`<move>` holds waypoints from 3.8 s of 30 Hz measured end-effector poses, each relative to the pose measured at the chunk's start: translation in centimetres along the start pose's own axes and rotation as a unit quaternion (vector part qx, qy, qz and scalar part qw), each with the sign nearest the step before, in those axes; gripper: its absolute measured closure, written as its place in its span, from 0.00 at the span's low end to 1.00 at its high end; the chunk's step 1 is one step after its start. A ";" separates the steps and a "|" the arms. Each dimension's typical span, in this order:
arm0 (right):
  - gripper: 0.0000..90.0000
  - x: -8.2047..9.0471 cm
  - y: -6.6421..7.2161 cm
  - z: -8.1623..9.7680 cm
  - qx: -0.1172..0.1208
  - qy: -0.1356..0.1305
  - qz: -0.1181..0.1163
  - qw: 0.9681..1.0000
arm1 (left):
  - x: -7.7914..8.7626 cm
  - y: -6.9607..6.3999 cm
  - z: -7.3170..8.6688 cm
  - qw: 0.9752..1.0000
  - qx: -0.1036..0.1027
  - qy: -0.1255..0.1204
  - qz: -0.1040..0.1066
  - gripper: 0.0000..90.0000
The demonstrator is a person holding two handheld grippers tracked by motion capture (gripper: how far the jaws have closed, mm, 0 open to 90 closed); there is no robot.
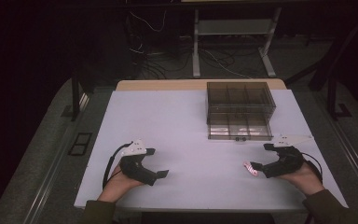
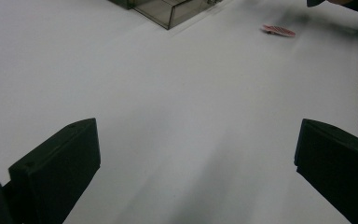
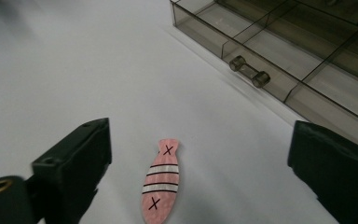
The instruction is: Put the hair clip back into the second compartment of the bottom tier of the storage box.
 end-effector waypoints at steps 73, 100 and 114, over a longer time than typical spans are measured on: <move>0.67 -2.3 1.9 2.3 0.031 0.099 0.005 0.995 | -0.3 -0.1 0.4 1.000 -0.003 0.010 0.002 0.00; 0.74 -2.2 1.9 2.3 0.036 0.100 0.009 0.994 | -0.3 -0.2 0.4 1.000 -0.003 0.014 0.003 0.00; 0.75 -1.9 1.7 2.0 0.039 0.092 0.009 0.995 | -0.6 -0.1 0.7 1.000 -0.011 0.019 0.002 0.00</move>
Point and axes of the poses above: each handheld gripper's, and its own axes: x roughly backward along the jaws, z roughly out of its underside, y roughly to its left, the point moved 6 cm from there along -x, roughly forward along the jaws, and after that the axes turned 6 degrees about -x, right-handed, at the moved point
